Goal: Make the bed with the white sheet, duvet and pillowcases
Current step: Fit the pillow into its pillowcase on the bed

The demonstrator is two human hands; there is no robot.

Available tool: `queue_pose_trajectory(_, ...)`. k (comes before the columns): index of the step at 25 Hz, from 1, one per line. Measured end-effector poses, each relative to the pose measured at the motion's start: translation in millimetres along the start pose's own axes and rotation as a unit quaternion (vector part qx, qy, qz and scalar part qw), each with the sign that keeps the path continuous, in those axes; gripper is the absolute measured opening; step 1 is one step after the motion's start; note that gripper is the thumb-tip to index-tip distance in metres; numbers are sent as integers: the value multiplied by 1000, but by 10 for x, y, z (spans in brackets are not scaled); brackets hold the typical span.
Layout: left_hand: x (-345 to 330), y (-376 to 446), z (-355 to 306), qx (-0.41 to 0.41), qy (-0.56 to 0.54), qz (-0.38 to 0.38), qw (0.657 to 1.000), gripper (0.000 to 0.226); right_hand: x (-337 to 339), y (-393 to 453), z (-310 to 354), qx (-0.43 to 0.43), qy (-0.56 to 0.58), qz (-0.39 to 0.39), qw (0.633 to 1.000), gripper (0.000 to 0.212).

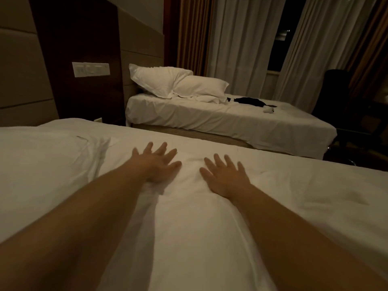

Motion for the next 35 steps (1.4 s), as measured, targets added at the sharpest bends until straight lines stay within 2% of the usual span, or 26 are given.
queue_pose_trajectory(3,-434,-39,72,28,-76,11,997,77,-499,37,-2,-39,35,6,999,64)
queue_pose_trajectory(7,-724,-80,129,38,-70,-43,996,81,-735,-79,-45,-53,13,-28,998,64)
queue_pose_trajectory(11,-788,-250,118,36,-51,-69,996,81,-685,-199,83,-63,-4,-25,998,70)
queue_pose_trajectory(13,-628,-262,109,48,-55,-42,996,81,-522,-334,-80,-77,-43,13,996,72)
queue_pose_trajectory(16,-236,-268,-266,69,-85,28,994,82,-154,-675,-579,-108,-184,54,975,72)
queue_pose_trajectory(19,-148,-478,-985,-1,-66,64,996,97,220,-1031,-1176,-173,-234,65,954,75)
queue_pose_trajectory(22,-422,-620,-1224,-9,-29,37,999,105,152,-1273,-1508,-236,-141,45,960,77)
queue_pose_trajectory(25,-600,-679,-1129,4,-33,-5,999,106,-263,-1388,-1498,-242,-48,29,969,78)
queue_pose_trajectory(27,-607,-756,-1089,-1,-23,-26,999,105,-296,-1390,-1504,-237,-13,34,971,80)
queue_pose_trajectory(29,-579,-791,-1074,-1,-13,-25,1000,105,-60,-1409,-1624,-224,-17,63,972,82)
queue_pose_trajectory(32,-510,-746,-1046,3,-5,-5,1000,106,171,-1518,-1827,-197,-100,103,970,78)
queue_pose_trajectory(35,-534,-704,-1066,2,3,-10,1000,107,-30,-1653,-1833,-191,-104,22,976,75)
Point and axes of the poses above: each hand's wrist, its own y-axis towards the middle knuckle, its own x-axis out of the back of the hand, z = x × y, the point moved 1 cm from there along y, towards the middle knuckle, and after that the axes turned 11 degrees about x, right-handed, at the moved point
